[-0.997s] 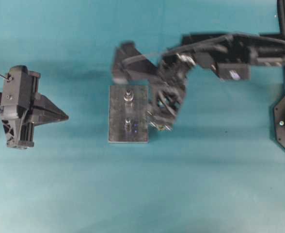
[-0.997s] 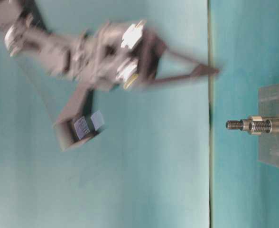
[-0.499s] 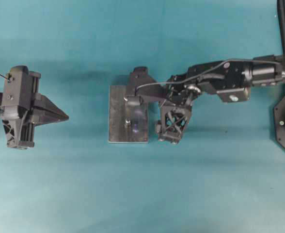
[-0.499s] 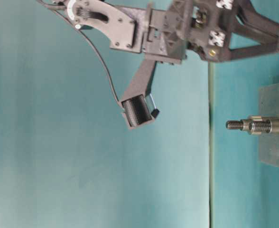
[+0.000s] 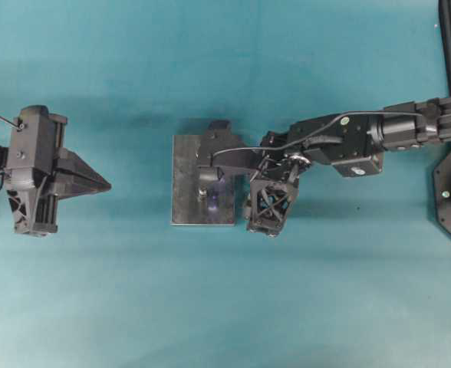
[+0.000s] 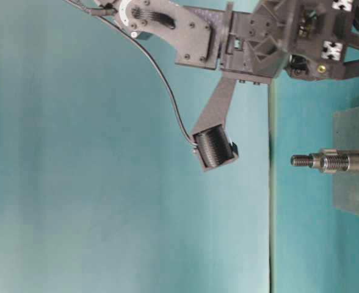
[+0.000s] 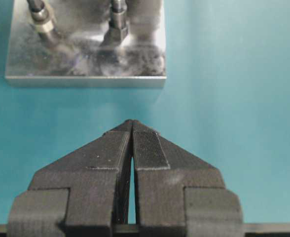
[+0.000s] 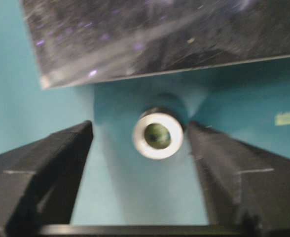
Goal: Insert the washer onto the shaft.
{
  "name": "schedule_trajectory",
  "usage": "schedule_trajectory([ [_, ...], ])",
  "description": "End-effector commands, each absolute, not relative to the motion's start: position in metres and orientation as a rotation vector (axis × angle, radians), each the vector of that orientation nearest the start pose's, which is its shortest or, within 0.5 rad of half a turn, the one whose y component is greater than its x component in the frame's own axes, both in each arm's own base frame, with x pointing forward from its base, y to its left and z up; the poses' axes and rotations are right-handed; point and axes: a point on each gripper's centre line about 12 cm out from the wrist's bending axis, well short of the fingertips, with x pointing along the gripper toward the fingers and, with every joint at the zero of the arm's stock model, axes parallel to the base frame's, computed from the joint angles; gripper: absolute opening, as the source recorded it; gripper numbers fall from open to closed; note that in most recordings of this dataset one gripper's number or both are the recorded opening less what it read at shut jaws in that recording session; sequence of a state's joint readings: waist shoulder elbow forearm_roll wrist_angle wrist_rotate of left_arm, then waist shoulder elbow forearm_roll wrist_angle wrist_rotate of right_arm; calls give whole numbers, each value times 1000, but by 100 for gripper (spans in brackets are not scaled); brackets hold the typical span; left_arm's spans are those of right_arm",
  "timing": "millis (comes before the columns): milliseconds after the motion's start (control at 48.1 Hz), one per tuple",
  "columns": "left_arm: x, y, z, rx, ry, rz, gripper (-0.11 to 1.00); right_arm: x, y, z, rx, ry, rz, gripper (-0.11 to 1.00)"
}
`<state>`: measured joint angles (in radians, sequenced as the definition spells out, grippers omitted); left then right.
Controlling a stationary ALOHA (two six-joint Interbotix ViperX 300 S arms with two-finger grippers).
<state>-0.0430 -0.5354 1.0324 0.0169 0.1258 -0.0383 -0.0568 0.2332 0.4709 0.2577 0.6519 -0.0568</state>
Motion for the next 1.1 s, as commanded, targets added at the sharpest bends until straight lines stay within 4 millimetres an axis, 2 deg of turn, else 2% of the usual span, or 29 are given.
schedule_trajectory([
  [0,264,-12,214,-6,586,-35,0,386,-2,103,254,1321,-23,71],
  [166,267,-12,213,-6,586,-35,0,385,-2,100,230,1331,-28,41],
  [229,267,-12,212,-6,586,-35,0,385,-2,102,227,1328,-28,33],
  [540,268,-12,212,-6,585,-35,0,386,-2,118,235,1298,-28,33],
  [790,268,-12,212,-6,585,-35,0,395,0,161,229,1266,-3,33],
  [956,268,-12,213,-6,583,-35,0,413,2,190,211,1225,23,33],
  [1080,268,-12,213,-6,582,-35,0,428,3,205,185,1197,31,33],
])
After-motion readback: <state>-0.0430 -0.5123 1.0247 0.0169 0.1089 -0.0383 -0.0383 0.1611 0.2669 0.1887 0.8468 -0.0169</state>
